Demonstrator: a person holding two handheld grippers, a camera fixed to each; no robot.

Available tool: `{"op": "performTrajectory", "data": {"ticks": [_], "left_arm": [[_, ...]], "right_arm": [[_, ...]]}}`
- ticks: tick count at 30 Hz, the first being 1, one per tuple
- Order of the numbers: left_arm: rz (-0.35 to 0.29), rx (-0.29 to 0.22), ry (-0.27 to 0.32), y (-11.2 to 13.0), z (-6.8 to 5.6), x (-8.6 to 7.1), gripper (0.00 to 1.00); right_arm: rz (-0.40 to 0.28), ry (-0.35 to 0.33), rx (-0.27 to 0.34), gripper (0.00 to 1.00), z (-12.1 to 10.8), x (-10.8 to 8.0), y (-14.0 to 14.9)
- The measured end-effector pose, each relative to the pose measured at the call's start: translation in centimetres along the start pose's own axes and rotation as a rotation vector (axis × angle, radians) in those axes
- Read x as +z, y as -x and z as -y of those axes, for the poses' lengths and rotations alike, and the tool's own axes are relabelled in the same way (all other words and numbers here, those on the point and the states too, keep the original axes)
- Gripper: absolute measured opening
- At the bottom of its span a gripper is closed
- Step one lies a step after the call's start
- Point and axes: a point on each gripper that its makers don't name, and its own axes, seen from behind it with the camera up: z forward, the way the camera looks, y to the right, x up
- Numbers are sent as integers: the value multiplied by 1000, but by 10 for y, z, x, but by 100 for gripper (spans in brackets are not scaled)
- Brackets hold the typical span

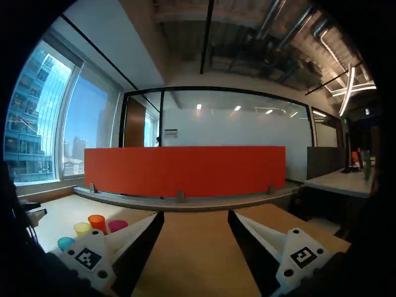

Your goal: Pour water

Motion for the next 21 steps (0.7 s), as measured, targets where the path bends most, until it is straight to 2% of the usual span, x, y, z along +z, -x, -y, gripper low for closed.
{"op": "performTrajectory", "data": {"ticks": [11, 21], "left_arm": [[1, 1, 1, 0, 1, 0, 91], [1, 2, 1, 0, 0, 0, 91]], "right_arm": [[-17, -19, -15, 99, 4, -5, 0], [-1, -21, -56, 99, 5, -10, 23]]}}
